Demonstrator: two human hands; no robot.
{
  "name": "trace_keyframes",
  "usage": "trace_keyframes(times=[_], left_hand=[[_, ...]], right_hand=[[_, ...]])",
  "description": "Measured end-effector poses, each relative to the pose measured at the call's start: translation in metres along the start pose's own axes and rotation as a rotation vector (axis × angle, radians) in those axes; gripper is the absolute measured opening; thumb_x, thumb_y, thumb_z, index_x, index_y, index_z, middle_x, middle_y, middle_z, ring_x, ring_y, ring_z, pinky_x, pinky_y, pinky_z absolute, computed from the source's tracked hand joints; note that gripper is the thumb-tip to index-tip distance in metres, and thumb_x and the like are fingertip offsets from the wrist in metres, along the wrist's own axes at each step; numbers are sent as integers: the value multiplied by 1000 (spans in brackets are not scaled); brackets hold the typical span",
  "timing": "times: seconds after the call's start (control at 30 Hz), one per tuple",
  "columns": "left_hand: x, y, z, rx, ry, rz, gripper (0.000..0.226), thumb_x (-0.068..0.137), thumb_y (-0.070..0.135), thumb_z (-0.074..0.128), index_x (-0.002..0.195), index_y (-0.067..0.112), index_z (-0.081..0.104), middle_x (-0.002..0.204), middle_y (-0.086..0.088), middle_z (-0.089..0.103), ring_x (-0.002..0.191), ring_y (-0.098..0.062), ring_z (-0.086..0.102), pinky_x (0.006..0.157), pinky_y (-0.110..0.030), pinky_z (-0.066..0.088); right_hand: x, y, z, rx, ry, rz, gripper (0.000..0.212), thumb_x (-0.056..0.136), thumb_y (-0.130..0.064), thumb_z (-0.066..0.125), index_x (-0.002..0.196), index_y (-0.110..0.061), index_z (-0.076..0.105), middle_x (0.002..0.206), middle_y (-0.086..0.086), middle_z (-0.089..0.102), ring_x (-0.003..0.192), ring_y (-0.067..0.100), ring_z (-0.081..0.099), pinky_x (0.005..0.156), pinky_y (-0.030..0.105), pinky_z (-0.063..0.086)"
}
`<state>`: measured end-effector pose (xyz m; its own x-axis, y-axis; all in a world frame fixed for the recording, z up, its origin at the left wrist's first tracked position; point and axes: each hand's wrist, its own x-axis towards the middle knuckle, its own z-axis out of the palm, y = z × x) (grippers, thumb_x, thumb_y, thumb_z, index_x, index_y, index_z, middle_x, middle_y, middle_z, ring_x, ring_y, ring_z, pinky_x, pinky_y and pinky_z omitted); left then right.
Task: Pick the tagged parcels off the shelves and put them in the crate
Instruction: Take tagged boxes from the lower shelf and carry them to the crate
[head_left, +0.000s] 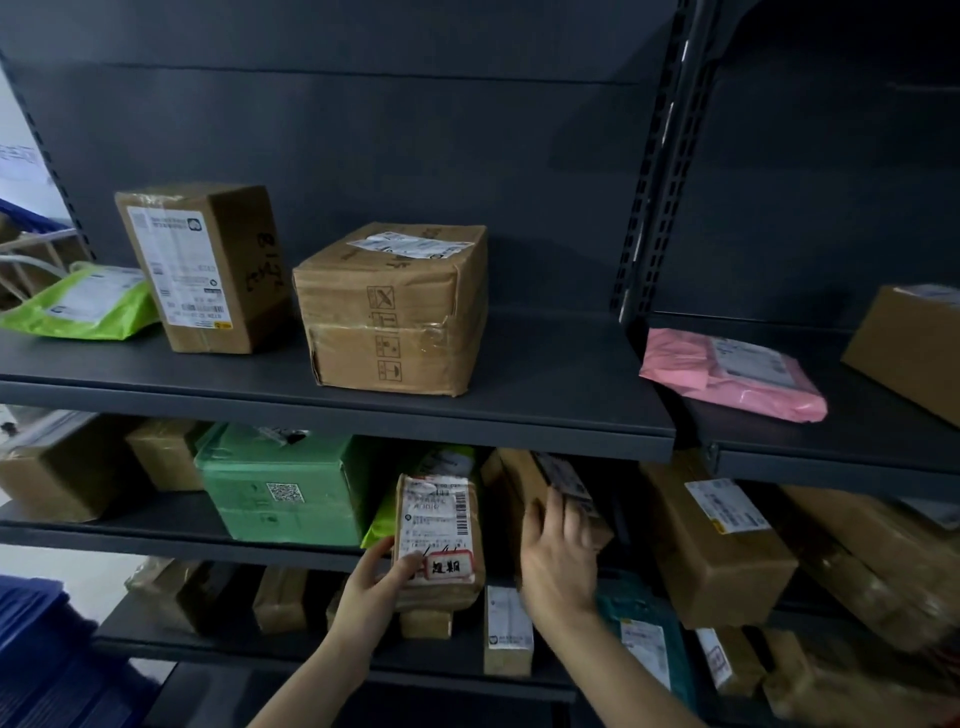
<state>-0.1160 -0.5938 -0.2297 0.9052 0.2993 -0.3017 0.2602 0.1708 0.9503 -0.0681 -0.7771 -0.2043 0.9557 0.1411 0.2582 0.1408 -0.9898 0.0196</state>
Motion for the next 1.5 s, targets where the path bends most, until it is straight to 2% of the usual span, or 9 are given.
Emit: trace_keyframes(times=[0.07, 0.13, 0.23, 0.43, 0.6, 0.93, 1.17, 1.3, 1.5], left_hand=[[0, -1, 1, 1, -6, -16, 49, 87, 23, 64, 132, 13, 49, 113, -18, 66, 107, -35, 62, 103, -52, 42], [0, -1, 0, -13, -3, -35, 52, 87, 22, 65, 134, 12, 47, 113, -18, 66, 106, -35, 62, 102, -51, 44], [-1, 0, 0, -26, -6, -47, 52, 87, 20, 65, 135, 12, 46, 111, -18, 66, 102, -34, 64, 97, -46, 48], [-4, 1, 2, -25, -9, -71, 55, 87, 23, 65, 137, 15, 44, 113, -17, 66, 100, -31, 64, 80, -34, 49], [-3, 0, 4, -30, -13, -74, 52, 86, 21, 65, 134, 14, 46, 109, -15, 67, 93, -27, 66, 72, -32, 50], [-6, -2, 10, -14, -14, -69, 56, 84, 28, 68, 134, 19, 45, 115, -14, 65, 105, -31, 62, 101, -51, 45], [0, -1, 10, -17, -5, -70, 52, 83, 27, 69, 131, 22, 47, 105, -10, 69, 96, -28, 67, 88, -45, 53], [5, -2, 10, 9, -16, -69, 52, 85, 21, 66, 133, 18, 47, 105, -11, 68, 99, -31, 65, 96, -49, 49], [-1, -5, 8, 53, -54, -50, 39, 92, 11, 56, 130, 13, 51, 99, -5, 72, 88, -20, 68, 71, -29, 51]], right_hand=[[-4, -4, 2, 37, -45, -105, 70, 55, -12, 86, 120, -2, 61, 133, 27, 51, 117, 38, 55, 95, 45, 49], [-8, -7, 10, 67, -142, -178, 68, 84, -6, 60, 144, -5, 28, 155, 23, 13, 141, 36, 20, 115, 47, 22], [-11, -6, 15, 97, -174, -197, 66, 91, -6, 47, 148, -11, 15, 158, 16, -1, 145, 31, 3, 117, 43, 9], [-11, 8, 6, 290, -19, -56, 71, 91, -51, 44, 148, -16, 20, 155, 8, 20, 142, 24, 18, 115, 37, 20], [-6, 24, 6, 401, -112, 226, 110, 73, -71, 55, 148, -5, 10, 151, 12, 26, 137, 26, 27, 110, 33, 29], [-22, 10, 24, 673, -201, 378, 97, 71, -54, 69, 142, -6, 24, 126, 10, 46, 116, 23, 46, 92, 32, 45], [-23, 17, 27, 736, -186, 354, 80, 82, -59, 55, 142, -15, 28, 131, 7, 46, 119, 22, 46, 93, 31, 44], [-11, 25, 21, 1182, -275, 406, 42, 95, -33, 49, 134, -20, 43, 135, 5, 50, 124, 22, 47, 97, 31, 38], [-27, 30, 19, 1365, -393, 435, 51, 97, -26, 47, 145, -23, 29, 143, -2, 43, 130, 17, 41, 100, 29, 33]])
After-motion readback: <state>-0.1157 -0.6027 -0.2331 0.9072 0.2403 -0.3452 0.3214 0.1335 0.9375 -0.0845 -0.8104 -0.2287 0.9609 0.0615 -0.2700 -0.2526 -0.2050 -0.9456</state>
